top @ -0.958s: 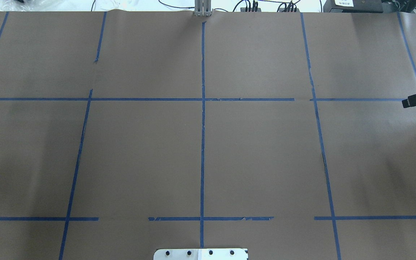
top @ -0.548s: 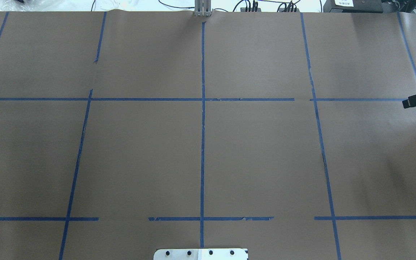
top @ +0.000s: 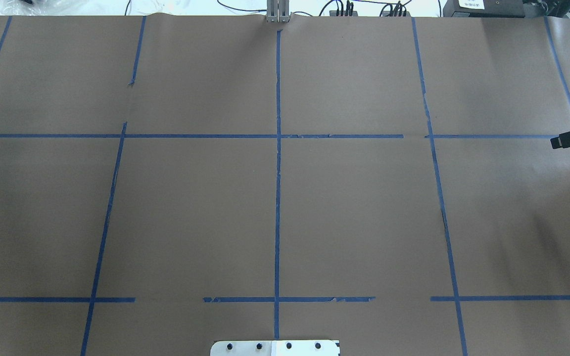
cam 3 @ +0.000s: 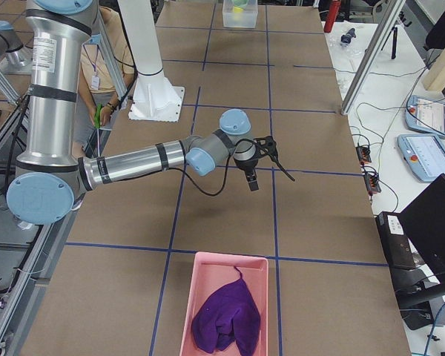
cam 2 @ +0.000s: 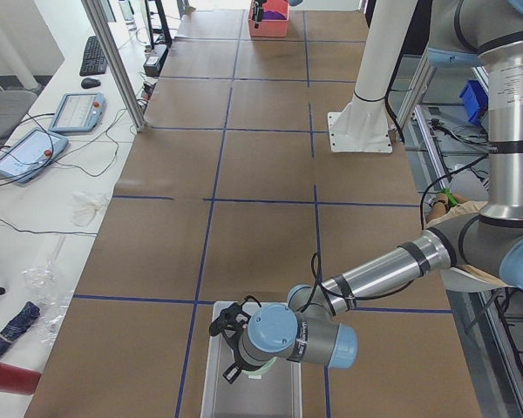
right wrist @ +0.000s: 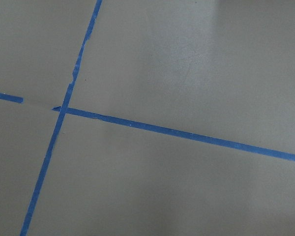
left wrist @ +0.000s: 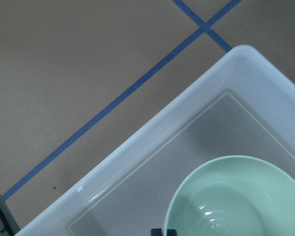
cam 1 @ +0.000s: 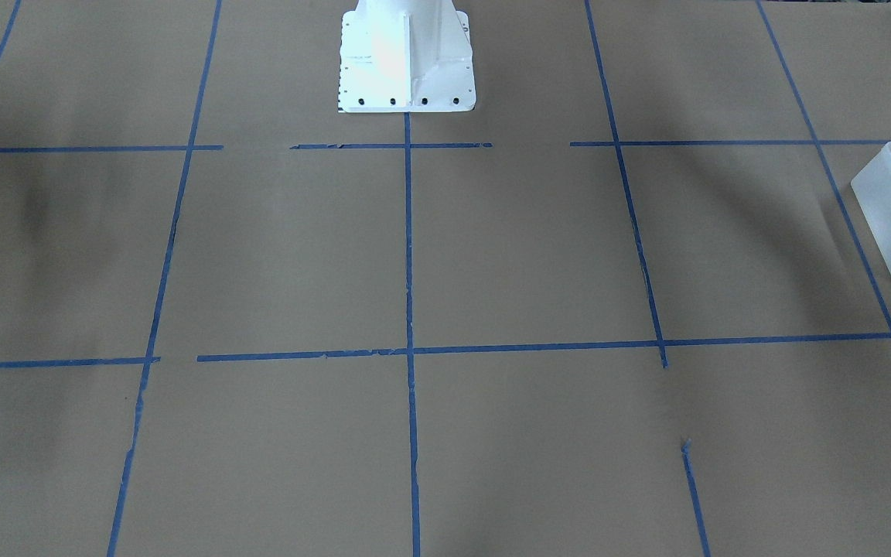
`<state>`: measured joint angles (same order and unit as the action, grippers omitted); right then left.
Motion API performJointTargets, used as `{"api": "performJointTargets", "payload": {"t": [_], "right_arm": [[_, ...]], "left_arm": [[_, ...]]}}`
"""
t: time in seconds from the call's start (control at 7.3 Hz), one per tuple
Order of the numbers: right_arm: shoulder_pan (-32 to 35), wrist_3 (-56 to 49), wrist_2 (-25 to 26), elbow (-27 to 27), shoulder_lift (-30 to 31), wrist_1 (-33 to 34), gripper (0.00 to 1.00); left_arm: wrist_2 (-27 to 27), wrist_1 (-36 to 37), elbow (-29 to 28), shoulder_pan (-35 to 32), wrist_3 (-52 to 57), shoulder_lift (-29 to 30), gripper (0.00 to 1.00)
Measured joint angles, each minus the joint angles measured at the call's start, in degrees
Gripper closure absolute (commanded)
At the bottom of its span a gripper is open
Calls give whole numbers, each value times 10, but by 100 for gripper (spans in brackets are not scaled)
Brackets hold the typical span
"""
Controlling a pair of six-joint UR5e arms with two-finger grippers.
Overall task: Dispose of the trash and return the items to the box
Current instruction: 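Carry the green bowl with the left gripper into the clear bin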
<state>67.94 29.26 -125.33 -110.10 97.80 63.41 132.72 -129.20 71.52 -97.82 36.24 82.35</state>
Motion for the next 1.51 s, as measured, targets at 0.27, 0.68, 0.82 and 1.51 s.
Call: {"api": "performJointTargets", "payload": {"t": [0.27, 0.68, 0.82, 1.51], "right_arm": [[0, 0, 0, 3, 0, -7, 0], [0, 0, 0, 3, 0, -10, 0], [1, 0, 0, 3, 0, -10, 0], [0, 0, 1, 4, 0, -11, 0]], "left_arm": [[-8, 1, -4, -1, -2, 8, 100], [-7, 83, 23, -25, 4, 45, 100], [-8, 105, 30, -32, 13, 49, 100], [-22, 16, -23, -37, 18, 17, 85]]}}
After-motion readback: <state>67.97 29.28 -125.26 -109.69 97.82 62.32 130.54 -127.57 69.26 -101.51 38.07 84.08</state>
